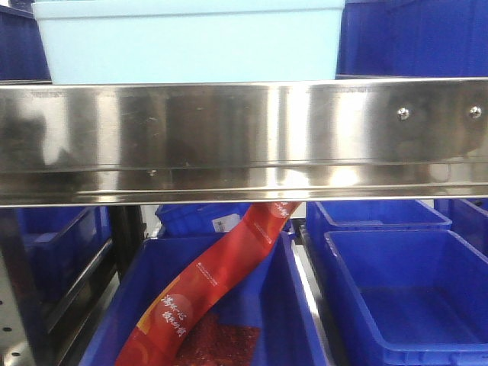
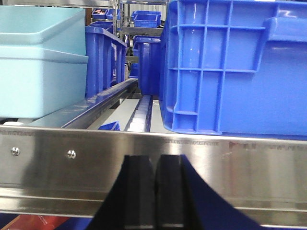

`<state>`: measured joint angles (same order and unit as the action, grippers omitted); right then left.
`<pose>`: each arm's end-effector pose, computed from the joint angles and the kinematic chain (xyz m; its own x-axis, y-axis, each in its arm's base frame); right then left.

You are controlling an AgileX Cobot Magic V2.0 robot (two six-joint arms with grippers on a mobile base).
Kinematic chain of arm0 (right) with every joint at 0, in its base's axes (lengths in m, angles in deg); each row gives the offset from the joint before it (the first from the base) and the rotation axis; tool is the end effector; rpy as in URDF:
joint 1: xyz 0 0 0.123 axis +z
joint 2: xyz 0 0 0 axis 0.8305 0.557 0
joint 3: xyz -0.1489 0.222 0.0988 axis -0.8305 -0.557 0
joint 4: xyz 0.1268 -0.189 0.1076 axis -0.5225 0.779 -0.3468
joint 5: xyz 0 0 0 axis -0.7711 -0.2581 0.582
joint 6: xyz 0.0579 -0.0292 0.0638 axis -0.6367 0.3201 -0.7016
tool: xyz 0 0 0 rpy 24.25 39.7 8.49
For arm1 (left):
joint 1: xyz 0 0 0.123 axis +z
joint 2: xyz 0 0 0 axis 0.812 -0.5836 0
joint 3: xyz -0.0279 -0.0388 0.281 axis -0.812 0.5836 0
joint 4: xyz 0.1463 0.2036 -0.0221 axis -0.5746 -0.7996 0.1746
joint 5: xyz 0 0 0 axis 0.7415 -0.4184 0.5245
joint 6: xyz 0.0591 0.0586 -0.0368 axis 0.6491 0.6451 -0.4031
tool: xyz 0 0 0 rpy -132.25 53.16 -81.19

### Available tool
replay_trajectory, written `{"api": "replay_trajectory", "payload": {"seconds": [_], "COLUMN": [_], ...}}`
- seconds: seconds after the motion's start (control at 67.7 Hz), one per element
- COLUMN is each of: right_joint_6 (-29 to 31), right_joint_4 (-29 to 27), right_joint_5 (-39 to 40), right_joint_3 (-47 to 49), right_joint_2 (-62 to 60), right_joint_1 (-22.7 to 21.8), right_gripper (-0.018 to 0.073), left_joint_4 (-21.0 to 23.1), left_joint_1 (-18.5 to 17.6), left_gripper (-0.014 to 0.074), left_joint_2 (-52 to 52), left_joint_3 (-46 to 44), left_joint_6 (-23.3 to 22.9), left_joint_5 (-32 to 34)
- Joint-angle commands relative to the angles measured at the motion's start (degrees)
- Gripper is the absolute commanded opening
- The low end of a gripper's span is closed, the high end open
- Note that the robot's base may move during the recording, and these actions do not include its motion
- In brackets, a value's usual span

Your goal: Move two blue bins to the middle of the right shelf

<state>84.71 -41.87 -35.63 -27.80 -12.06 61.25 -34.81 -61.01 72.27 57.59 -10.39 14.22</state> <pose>0.0568 0.0052 0.2108 0.0576 0.0031 -0.9983 -0.0900 0.9959 -0.0021 0.0565 -0.0064 0.2089 0.0383 -0.0364 -0.9986 0.1164 0.9927 -0.0317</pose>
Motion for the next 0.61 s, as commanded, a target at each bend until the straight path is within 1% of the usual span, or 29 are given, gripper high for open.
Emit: {"api": "replay_trajectory", "payload": {"seconds": [0.0, 0.591], "right_joint_6": [0.4, 0.4], "right_joint_4": [-0.2, -0.2], "right_joint_5": [1.2, 1.2], "right_joint_3": [0.0, 0.0], "right_joint_2": [-0.4, -0.4], "right_joint_1": [0.1, 0.1], "right_gripper": [-0.0165, -0.0165], "left_joint_4": [-0.2, -0.2], "left_joint_1": [0.2, 0.2], "left_gripper": [-0.0111, -0.0111], "left_joint_2": [0.3, 0.3], "left_joint_3": [-0.1, -0.1], "left_joint_6": [0.0, 0.0], "left_joint_5": [1.5, 1.5]}}
